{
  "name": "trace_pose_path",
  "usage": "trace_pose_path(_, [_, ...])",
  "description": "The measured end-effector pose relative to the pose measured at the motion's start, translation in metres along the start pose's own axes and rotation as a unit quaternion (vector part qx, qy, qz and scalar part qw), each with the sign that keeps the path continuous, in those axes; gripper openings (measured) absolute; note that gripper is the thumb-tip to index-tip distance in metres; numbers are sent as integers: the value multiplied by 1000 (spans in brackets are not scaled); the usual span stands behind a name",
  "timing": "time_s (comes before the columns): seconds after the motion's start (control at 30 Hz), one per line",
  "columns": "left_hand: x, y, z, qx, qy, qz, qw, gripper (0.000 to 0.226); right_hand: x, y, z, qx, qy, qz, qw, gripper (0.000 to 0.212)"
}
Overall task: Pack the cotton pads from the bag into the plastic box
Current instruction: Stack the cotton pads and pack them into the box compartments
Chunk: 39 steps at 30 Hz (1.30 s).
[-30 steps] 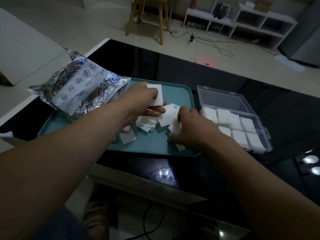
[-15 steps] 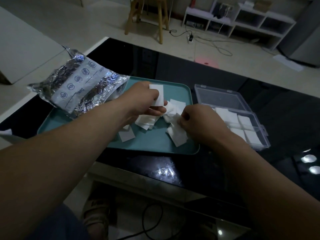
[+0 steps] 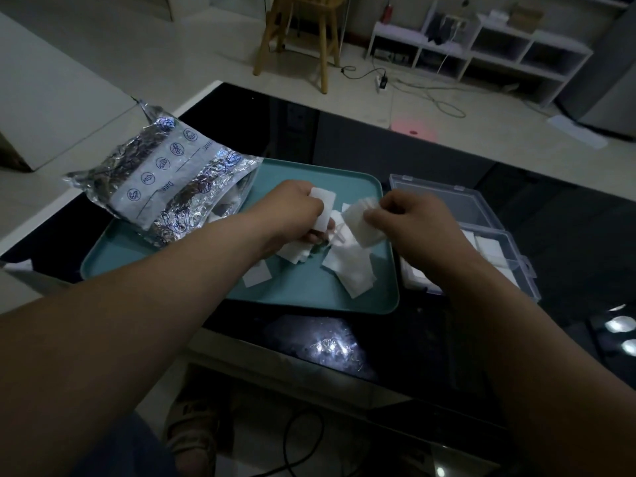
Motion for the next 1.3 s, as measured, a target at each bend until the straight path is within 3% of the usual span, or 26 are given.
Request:
trace_pose_path(0.13, [-5, 0, -1, 32, 34, -129, 991, 29, 1, 0, 2, 11, -103, 252, 962, 20])
trace_pose_path(0.27, [-8, -7, -6, 99, 51, -219, 969, 35, 4, -9, -2, 86, -135, 335, 929, 17])
trace_pose_path(0.37, [-10, -11, -12, 160, 34, -195, 967, 36, 4, -15, -1, 89, -141, 299, 940, 13])
trace_pose_path(0.57, [-12, -8, -15, 207, 58, -203, 955, 47, 4, -16, -3, 46, -146, 245, 957, 18])
trace_pose_path(0.8, [-9, -12, -19, 171, 50, -172, 969, 32, 5, -15, -5, 18, -42, 126, 991, 8])
trace_pose_path(0.97, [-14, -15, -28, 194, 36, -162, 967, 26, 1, -19, -3, 14, -36, 147, 988, 9])
trace_pose_path(1.13, [-11, -12, -18, 99, 49, -180, 977, 16, 1, -13, 2, 26, -37, 130, 990, 6])
trace_pose_path(1.23, [-9, -5, -9, 22, 38, -212, 976, 11, -1, -12, -1, 51, 0, -47, 998, 10])
trace_pose_path(1.3, [-9, -2, -8, 5, 31, -203, 979, 16, -5, -19, -7, 99, 3, -179, 979, 17])
Point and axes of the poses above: each hand's wrist, its own z-axis towards the middle knuckle, its own y-axis out of the back of the hand, x = y × z, the point moved 2 cm from there along z, towards the middle knuckle, and after that the axes turned 9 degrees about z, right-handed, at the moved point
